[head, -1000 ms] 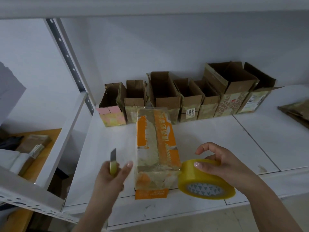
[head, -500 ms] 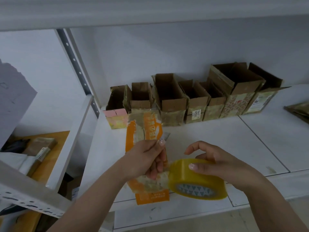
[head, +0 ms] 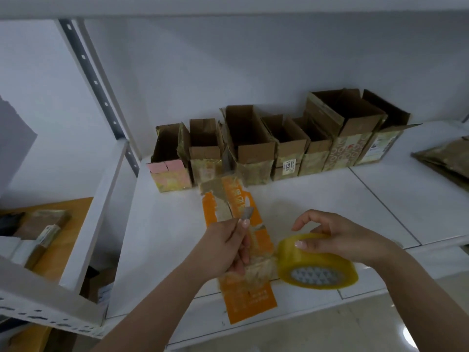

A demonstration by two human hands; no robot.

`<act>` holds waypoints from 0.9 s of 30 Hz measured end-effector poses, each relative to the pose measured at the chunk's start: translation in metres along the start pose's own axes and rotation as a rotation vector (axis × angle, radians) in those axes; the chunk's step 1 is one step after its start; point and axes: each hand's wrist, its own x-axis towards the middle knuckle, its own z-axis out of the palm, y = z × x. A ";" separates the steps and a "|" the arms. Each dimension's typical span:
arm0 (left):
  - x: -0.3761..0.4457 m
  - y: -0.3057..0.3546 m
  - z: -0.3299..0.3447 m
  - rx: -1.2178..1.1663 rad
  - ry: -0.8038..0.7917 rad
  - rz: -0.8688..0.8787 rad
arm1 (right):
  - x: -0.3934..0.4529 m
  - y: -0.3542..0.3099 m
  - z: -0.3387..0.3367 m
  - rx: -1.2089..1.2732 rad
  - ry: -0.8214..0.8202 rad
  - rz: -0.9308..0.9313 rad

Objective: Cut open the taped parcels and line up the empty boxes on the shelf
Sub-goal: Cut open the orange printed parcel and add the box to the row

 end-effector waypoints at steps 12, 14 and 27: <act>0.010 0.026 0.006 0.254 -0.128 -0.126 | 0.013 0.028 0.012 -0.128 0.086 -0.014; 0.014 0.039 0.011 0.293 -0.168 -0.095 | 0.013 0.029 0.013 -0.160 0.079 -0.030; 0.017 0.018 0.029 0.014 -0.230 -0.061 | -0.004 0.045 -0.002 -0.033 -0.156 0.036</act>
